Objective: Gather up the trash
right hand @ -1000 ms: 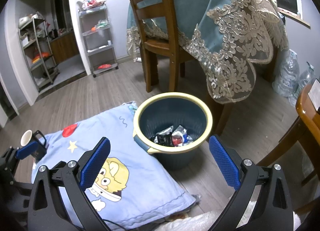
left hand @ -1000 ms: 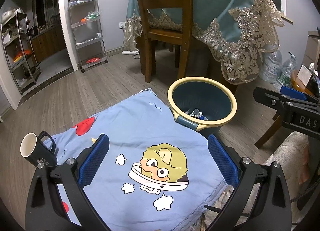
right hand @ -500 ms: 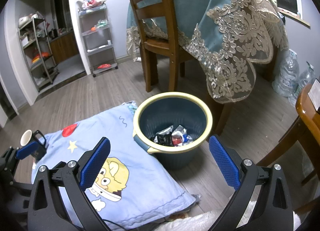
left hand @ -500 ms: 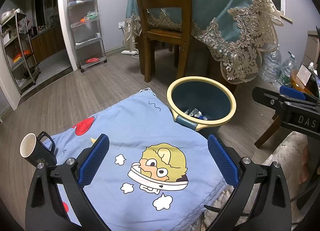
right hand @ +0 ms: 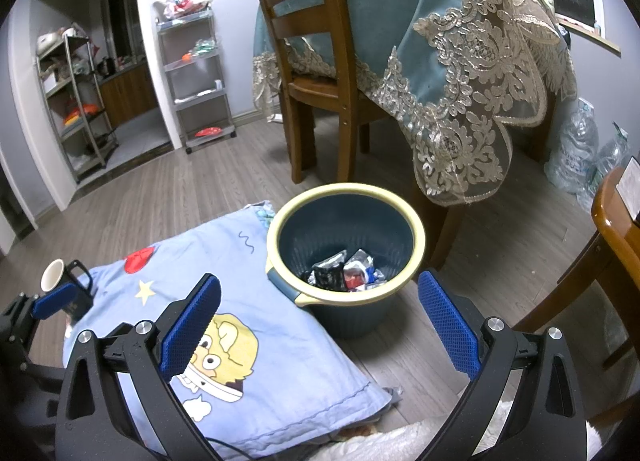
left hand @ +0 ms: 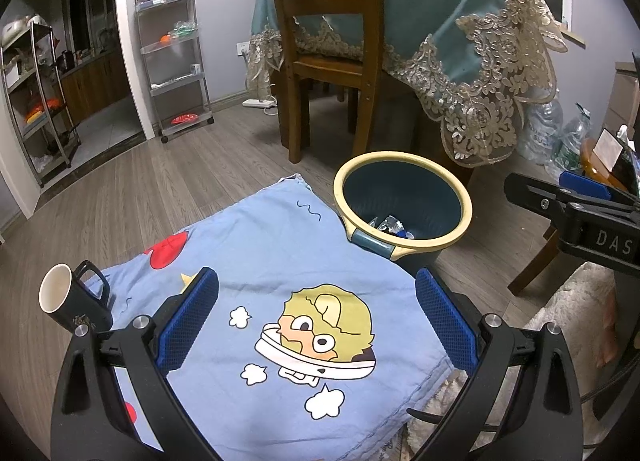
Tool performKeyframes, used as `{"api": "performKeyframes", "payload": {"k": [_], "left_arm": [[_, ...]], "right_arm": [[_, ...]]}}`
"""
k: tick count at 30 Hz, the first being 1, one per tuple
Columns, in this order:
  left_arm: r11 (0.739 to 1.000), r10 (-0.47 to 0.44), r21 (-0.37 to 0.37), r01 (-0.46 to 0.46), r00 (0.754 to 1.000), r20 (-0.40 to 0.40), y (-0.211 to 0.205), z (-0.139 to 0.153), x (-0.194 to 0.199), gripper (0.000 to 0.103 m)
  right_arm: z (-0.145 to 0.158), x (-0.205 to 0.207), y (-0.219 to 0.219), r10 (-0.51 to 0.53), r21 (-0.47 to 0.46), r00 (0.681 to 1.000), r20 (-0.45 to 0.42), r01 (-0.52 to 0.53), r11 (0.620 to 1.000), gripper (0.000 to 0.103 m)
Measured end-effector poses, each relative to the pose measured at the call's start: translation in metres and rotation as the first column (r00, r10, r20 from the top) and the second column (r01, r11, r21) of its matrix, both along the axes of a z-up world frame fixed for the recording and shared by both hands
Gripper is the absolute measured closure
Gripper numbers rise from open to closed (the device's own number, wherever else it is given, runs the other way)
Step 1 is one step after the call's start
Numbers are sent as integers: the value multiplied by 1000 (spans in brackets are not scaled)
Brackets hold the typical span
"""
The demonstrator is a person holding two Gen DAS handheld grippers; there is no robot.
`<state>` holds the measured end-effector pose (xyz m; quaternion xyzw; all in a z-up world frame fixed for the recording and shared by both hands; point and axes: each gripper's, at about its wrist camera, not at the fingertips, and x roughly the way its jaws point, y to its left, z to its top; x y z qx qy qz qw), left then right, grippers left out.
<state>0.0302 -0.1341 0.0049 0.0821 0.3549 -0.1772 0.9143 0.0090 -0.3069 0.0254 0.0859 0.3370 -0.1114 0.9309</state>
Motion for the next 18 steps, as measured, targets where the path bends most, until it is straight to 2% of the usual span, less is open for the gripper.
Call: {"api": "performKeyframes", "payload": {"k": [8,18], "left_arm": [[1000,16,-1,-16,1000,16,3,3,-3,6],[1000,4,-7,-4,1000,-16,3,2,0,6]], "right_arm": [[0,0,0,-1,0,1000,0,1,1000,5],[0,0,0,1,0,1000,-1,-1,1000,5]]}}
